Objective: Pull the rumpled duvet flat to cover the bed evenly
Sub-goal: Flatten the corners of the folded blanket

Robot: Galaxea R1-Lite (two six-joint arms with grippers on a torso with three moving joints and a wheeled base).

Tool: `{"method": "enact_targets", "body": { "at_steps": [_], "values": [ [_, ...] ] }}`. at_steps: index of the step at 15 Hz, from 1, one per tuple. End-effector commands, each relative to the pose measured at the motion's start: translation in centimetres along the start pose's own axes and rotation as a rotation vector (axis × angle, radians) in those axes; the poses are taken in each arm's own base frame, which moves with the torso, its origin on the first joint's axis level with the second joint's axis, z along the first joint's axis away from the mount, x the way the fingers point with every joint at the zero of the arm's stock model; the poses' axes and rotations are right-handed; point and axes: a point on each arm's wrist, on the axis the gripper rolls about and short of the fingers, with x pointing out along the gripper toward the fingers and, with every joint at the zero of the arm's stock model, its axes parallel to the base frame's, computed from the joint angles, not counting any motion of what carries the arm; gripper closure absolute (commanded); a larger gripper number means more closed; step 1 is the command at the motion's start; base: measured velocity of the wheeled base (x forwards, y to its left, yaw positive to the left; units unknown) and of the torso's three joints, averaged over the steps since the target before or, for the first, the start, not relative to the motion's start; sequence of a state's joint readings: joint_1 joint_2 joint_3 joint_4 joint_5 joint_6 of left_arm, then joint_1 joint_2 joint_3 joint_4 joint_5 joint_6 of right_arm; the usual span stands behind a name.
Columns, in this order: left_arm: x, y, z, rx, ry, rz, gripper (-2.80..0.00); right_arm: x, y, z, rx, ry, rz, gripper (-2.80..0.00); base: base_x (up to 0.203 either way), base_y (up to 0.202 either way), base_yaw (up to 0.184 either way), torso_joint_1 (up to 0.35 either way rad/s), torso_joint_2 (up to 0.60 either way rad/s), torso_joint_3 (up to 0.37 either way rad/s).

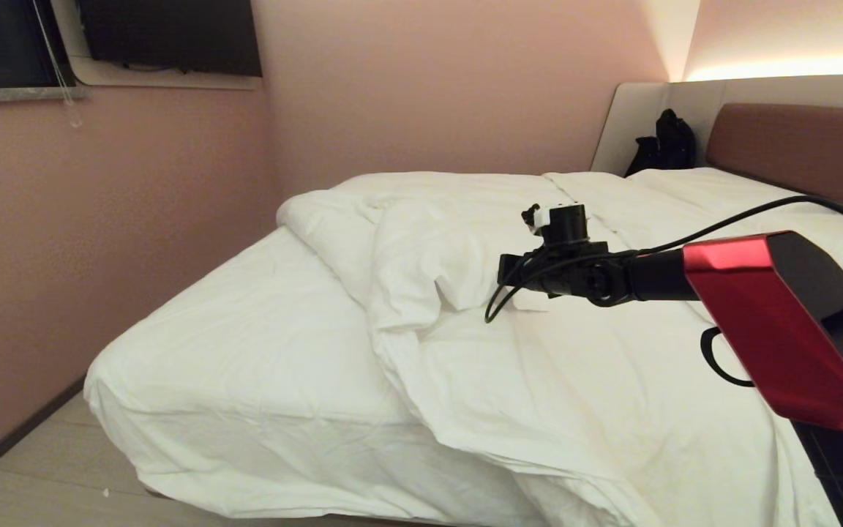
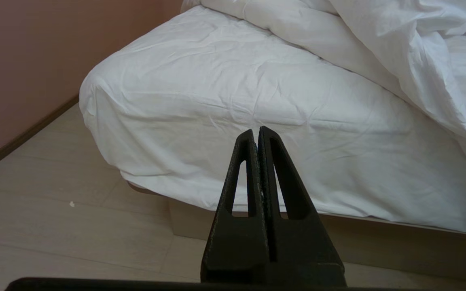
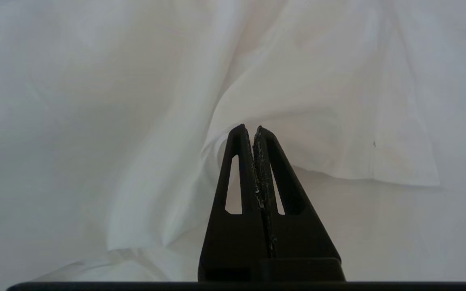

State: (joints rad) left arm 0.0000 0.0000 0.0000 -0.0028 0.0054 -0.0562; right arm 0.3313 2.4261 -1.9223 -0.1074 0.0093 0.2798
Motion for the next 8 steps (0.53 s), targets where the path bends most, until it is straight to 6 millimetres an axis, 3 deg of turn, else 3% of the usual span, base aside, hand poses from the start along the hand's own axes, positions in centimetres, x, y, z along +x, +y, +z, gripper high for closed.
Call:
{"method": "enact_targets", "body": {
  "at_steps": [1,2,8],
  "values": [
    [0.0,0.0,0.0,-0.001,0.0,0.001,0.0,0.4,-0.1,-0.3,-0.023,-0.016,-0.013,0.0,0.0,0.0,0.0,0.0,0.0,0.0],
    [0.0,0.0,0.0,-0.002,0.0,0.001,0.0,0.4,-0.1,-0.3,-0.023,-0.016,-0.016,-2.8,0.0,0.0,0.0,0.0,0.0,0.0],
    [0.0,0.0,0.0,-0.001,0.0,0.001,0.0,-0.7,0.4,0.8,-0.021,-0.04,-0.023,-2.8,0.0,0.0,0.0,0.0,0.0,0.0]
  ]
}}
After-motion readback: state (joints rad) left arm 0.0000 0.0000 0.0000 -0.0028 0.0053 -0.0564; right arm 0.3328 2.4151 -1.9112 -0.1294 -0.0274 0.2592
